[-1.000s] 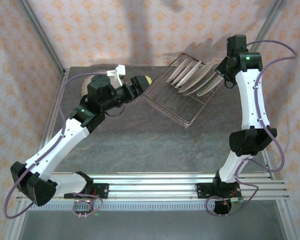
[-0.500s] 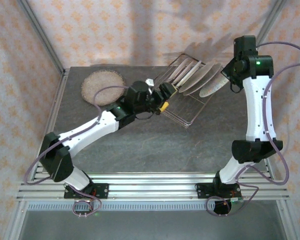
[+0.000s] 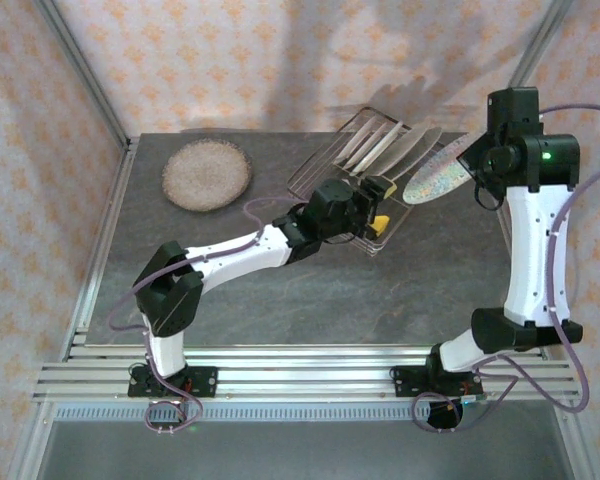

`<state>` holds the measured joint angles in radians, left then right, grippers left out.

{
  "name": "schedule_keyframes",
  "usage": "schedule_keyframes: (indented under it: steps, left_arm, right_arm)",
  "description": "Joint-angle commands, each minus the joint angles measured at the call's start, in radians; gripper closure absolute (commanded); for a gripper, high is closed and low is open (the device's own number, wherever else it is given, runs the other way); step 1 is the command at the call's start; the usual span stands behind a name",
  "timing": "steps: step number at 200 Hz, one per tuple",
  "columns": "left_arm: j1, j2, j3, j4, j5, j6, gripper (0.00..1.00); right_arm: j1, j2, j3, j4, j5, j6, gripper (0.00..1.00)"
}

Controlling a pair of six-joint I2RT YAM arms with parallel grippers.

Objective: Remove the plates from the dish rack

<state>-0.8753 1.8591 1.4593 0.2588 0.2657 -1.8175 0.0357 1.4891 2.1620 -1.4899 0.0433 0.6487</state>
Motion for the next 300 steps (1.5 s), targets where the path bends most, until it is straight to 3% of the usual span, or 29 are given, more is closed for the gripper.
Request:
schedule_keyframes:
  steps: [1, 88, 250, 280, 300]
  left_arm:
    - [-0.024, 0.031, 0.049, 0.068, -0.045, -0.093, 0.21]
    - [-0.054, 0.128, 0.082, 0.161, -0.056, -0.204, 0.35]
    - [-0.057, 0.055, -0.034, 0.203, -0.02, -0.231, 1.0]
    - [-0.057, -0.007, -0.083, 0.193, 0.016, -0.214, 1.0]
    - [-0.056, -0.056, -0.136, 0.196, 0.008, -0.192, 1.0]
  right_arm:
    - [-0.007, -0.063, -0.024, -0.006, 0.001, 0.052, 1.0]
    - [-0.018, -0.169, -0.124, -0.002, -0.096, 0.128, 1.0]
    - [-0.039, -0.274, -0.278, 0.044, -0.169, 0.161, 1.0]
    - [-0.039, -0.293, -0.293, 0.02, -0.214, 0.159, 1.0]
    - [-0.04, -0.331, -0.333, 0.033, -0.26, 0.168, 0.88]
